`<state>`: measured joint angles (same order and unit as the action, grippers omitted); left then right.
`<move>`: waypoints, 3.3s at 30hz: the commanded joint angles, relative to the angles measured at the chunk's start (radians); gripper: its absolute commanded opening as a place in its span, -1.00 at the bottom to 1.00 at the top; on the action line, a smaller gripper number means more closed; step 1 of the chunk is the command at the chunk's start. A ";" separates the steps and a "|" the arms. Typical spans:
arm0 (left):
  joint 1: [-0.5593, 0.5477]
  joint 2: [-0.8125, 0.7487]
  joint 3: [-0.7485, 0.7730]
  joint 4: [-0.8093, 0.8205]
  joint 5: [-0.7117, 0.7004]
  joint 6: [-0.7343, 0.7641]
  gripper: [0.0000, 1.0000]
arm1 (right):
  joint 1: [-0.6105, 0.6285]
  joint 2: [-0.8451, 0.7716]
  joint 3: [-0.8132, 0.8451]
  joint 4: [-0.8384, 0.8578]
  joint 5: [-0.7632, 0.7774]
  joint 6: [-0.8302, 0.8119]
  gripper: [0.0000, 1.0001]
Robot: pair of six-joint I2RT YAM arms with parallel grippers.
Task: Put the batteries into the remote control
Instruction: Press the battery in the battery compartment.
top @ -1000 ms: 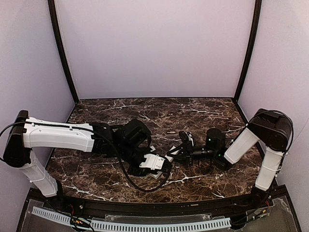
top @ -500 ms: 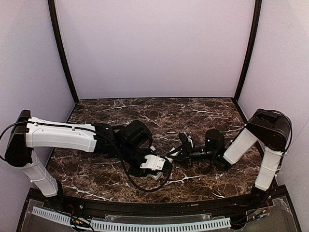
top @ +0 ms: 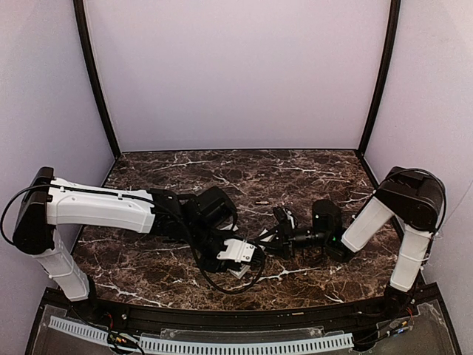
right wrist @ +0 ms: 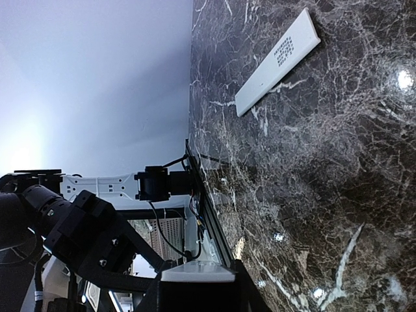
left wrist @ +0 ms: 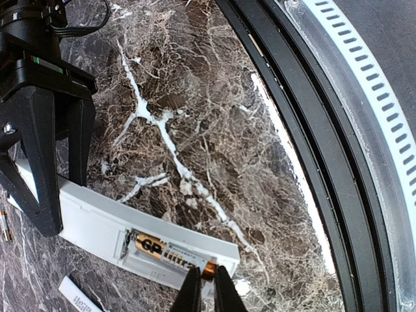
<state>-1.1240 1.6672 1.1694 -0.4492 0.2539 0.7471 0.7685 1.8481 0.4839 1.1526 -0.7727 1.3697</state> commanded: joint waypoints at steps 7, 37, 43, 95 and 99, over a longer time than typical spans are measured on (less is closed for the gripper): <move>0.018 0.049 -0.003 0.087 -0.075 -0.005 -0.86 | 0.062 -0.037 0.038 0.561 -0.103 0.057 -1.00; -0.013 -0.070 -0.073 0.038 -0.110 0.002 -0.79 | 0.001 -0.031 -0.036 0.561 -0.008 0.086 -1.00; -0.013 -0.077 -0.074 0.033 -0.112 0.004 -0.74 | -0.003 -0.032 -0.039 0.560 -0.010 0.086 -1.00; -0.016 0.085 0.076 -0.039 -0.020 -0.017 -0.90 | 0.024 -0.019 0.011 0.560 -0.049 0.064 -1.00; -0.016 0.034 0.048 -0.008 -0.038 -0.031 -0.85 | 0.018 -0.019 -0.012 0.544 -0.044 0.035 -1.00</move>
<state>-1.1488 1.7370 1.2560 -0.4114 0.2546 0.7250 0.7773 1.8477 0.4793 1.2354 -0.7662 1.4143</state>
